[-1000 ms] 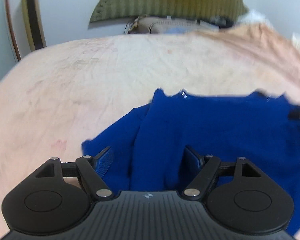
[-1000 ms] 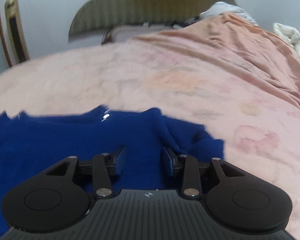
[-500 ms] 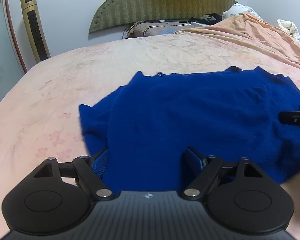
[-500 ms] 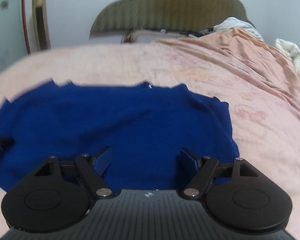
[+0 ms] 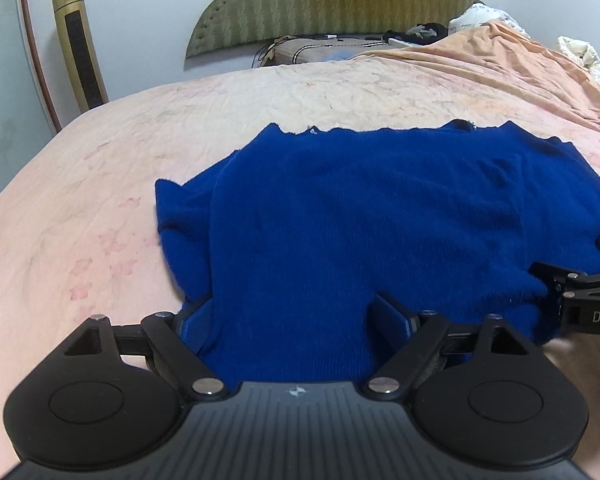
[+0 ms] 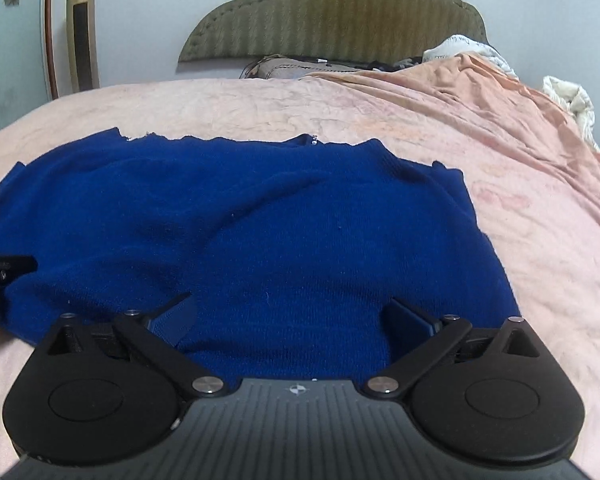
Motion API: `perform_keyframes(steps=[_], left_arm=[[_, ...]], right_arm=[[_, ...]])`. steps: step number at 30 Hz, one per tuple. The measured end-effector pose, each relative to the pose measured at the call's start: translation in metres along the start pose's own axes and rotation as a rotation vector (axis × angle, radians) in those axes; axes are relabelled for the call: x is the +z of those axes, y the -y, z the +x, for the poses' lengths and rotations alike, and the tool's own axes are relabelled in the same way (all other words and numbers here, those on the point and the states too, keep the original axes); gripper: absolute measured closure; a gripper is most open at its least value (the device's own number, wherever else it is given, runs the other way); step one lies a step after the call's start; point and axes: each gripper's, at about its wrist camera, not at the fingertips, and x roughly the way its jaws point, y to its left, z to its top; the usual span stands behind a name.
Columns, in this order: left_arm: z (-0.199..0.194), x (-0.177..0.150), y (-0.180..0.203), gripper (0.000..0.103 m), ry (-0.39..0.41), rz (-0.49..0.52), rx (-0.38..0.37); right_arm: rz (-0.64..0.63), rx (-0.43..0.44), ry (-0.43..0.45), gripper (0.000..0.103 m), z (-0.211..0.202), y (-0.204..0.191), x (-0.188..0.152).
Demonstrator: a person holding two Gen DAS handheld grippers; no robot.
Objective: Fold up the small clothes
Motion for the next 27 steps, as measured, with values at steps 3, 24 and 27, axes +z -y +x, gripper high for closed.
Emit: perform_keyframes(steps=[3, 24, 27], left_arm=[[0.001, -0.006, 0.0, 0.016, 0.006, -0.014, 0.003], [-0.031, 0.008, -0.067, 0.011, 0.141, -0.095, -0.017], [-0.022, 0.027, -0.093, 0.01, 0.122, -0.147, -0.024]], right_arm=[[-0.006, -0.006, 0.005, 0.0, -0.001, -0.001, -0.002], [0.025, 0.077, 0.033, 0.001, -0.041, -0.01, 0.003], [-0.079, 0.114, 0.098, 0.001, -0.059, -0.038, 0.01]])
